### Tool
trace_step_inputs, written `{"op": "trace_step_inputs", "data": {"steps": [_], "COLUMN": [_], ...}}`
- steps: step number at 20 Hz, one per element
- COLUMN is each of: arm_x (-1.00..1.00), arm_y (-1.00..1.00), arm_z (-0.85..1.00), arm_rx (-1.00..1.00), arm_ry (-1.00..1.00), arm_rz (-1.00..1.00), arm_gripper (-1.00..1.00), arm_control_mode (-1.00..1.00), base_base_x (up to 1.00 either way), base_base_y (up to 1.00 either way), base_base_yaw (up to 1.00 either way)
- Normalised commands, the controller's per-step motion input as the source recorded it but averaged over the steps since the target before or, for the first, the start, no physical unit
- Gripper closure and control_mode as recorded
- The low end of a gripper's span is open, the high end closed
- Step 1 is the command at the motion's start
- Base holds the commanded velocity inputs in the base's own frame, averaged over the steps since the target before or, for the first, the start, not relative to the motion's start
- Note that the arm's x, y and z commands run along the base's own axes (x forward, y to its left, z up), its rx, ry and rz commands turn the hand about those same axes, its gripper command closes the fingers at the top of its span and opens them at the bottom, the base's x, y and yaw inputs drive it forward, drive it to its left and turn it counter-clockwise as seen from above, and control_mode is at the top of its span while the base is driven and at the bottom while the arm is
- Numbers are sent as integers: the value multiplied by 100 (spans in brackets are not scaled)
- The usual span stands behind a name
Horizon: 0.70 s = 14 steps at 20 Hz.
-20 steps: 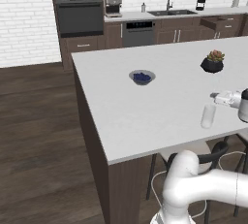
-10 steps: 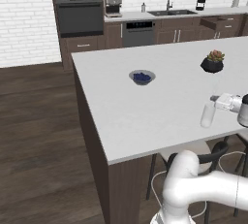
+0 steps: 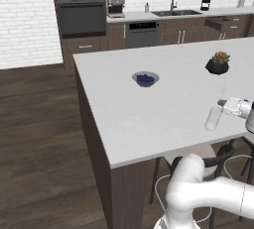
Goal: Take a straw from the drawer in front and place it inside the glass cup on the dining counter.
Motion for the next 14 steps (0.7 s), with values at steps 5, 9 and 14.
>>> {"op": "trace_step_inputs", "data": {"steps": [5, 9, 14], "arm_x": [-25, -3, 0], "arm_y": [20, 59, 44], "arm_z": [0, 0, 0], "arm_rx": [0, 0, 0], "arm_ry": [-5, -2, 0], "arm_rz": [0, 0, 0], "arm_gripper": [100, 100, -100], "arm_control_mode": [-100, -100, -100], "base_base_x": [0, 0, 0], "base_base_y": [0, 0, 0], "base_base_yaw": [0, 0, 0]}}
